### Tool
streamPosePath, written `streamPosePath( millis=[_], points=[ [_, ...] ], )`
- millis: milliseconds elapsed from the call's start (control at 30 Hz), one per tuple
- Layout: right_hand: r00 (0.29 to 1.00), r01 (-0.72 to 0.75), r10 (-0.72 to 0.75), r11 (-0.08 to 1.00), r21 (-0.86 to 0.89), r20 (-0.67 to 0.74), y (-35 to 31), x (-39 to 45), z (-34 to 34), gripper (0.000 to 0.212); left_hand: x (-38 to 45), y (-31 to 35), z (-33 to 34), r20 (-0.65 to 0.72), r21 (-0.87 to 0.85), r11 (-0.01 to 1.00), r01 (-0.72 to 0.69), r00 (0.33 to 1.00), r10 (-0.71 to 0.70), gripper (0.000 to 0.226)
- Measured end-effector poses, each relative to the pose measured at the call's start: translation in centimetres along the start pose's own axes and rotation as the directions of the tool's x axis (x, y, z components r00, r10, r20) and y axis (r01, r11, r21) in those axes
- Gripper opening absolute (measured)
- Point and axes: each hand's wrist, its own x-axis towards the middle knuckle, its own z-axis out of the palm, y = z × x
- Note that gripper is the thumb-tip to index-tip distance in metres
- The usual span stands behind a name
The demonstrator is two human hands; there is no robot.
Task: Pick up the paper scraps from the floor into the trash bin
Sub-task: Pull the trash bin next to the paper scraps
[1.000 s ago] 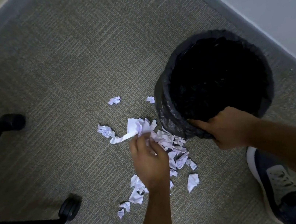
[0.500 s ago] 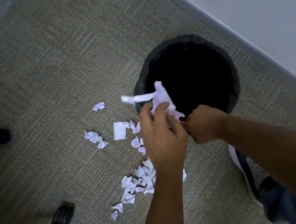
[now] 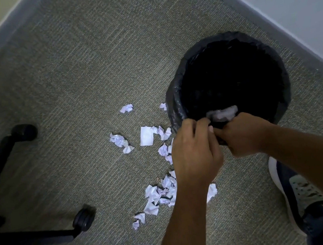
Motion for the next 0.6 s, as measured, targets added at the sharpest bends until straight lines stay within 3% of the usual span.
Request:
streamPosePath(
  millis=[133, 233, 600],
  points=[
    [0.995, -0.084, 0.088, 0.993, -0.089, 0.051, 0.4, 0.0, 1.0, 0.096, -1.3, -1.9, 0.0, 0.051, 0.065, 0.997, 0.043, 0.998, -0.046, 0.020],
    [0.988, -0.054, 0.069, 0.993, -0.108, 0.137, 0.1, 0.0, 0.7, 0.093, -1.8, -2.7, 0.0, 0.086, 0.068, 0.995, 0.068, 0.994, -0.074, 0.020],
    [0.987, -0.063, 0.079, 0.991, -0.115, 0.141, 1.2, 0.0, 2.5, 0.090, -0.8, -3.4, 0.6, 0.037, 0.086, 0.988, 0.132, 0.990, -0.135, 0.017]
  ],
)
